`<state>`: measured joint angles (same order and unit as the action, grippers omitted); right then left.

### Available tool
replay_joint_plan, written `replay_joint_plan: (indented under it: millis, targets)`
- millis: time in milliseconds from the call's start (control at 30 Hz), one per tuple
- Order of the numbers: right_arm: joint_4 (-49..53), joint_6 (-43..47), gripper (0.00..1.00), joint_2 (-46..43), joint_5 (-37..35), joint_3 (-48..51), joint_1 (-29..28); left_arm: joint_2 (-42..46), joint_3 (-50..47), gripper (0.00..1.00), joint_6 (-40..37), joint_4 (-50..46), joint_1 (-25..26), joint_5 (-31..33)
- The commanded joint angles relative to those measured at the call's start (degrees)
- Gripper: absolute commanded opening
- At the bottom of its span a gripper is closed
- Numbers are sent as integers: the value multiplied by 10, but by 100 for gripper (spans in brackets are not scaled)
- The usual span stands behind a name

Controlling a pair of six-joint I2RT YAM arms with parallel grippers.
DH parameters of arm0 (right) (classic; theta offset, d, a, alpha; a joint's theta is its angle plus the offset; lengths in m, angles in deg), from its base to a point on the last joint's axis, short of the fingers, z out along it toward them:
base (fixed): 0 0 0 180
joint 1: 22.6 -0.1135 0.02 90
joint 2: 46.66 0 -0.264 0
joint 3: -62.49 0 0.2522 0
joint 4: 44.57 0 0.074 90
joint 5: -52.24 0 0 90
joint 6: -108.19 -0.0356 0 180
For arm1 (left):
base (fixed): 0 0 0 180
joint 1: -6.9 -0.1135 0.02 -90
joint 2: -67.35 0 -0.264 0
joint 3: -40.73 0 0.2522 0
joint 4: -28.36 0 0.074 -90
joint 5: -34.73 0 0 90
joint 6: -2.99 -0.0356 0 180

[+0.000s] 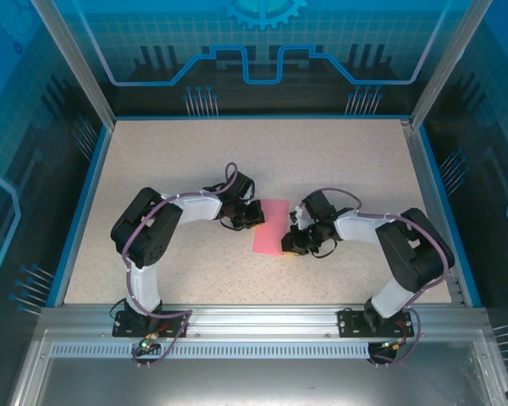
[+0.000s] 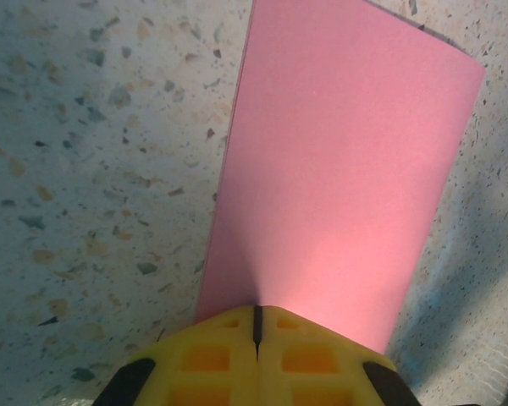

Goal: Fold a paper plane with a square sheet of paper (pick it up from the middle)
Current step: Fold the square sheet of paper in half at the center of the table.

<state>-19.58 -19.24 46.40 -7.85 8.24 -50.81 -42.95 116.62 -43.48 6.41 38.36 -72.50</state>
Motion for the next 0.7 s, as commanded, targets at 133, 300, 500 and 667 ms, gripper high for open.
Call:
replay_joint_plan:
  millis: [133,300,500,667]
  targets:
    - [60,-7,13,-47,-116,-13,-1,34,-4,7,-10,-53,10,3]
    - [75,-11,20,-69,-161,-32,2,85,-12,20,-15,-56,9,7]
    - [70,-20,26,-60,-159,-56,9,110,-34,36,-6,-37,-13,-8]
    - [24,-38,29,-44,-101,-59,24,112,-68,42,18,19,-37,-53]
